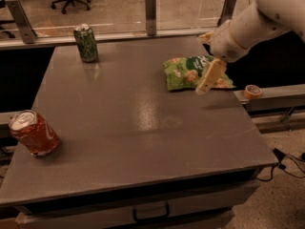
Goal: Move green rice chip bag near green can
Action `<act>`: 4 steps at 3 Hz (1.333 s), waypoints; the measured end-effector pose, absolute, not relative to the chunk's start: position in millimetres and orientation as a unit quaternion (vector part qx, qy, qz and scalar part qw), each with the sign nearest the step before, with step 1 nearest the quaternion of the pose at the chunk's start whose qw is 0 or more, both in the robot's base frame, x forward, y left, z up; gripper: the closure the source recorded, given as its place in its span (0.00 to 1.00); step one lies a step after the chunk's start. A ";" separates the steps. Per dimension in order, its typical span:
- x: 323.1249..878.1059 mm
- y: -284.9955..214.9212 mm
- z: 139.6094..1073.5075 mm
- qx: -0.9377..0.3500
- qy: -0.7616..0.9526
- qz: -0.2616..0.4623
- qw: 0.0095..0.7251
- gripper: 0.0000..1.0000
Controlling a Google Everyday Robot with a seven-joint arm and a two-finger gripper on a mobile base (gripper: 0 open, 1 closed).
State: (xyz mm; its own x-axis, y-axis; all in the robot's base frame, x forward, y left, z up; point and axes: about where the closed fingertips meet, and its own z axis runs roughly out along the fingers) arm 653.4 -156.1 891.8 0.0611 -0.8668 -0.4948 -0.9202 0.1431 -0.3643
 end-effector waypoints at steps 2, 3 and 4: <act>707.8 -150.6 842.2 -0.638 0.706 0.056 0.301 0.19; 710.8 -147.8 837.8 -0.636 0.711 0.061 0.295 0.42; 710.8 -147.8 841.4 -0.636 0.711 0.061 0.295 0.64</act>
Offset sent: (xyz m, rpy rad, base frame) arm 0.0787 -0.0013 -0.0673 -0.0188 0.1039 -0.0946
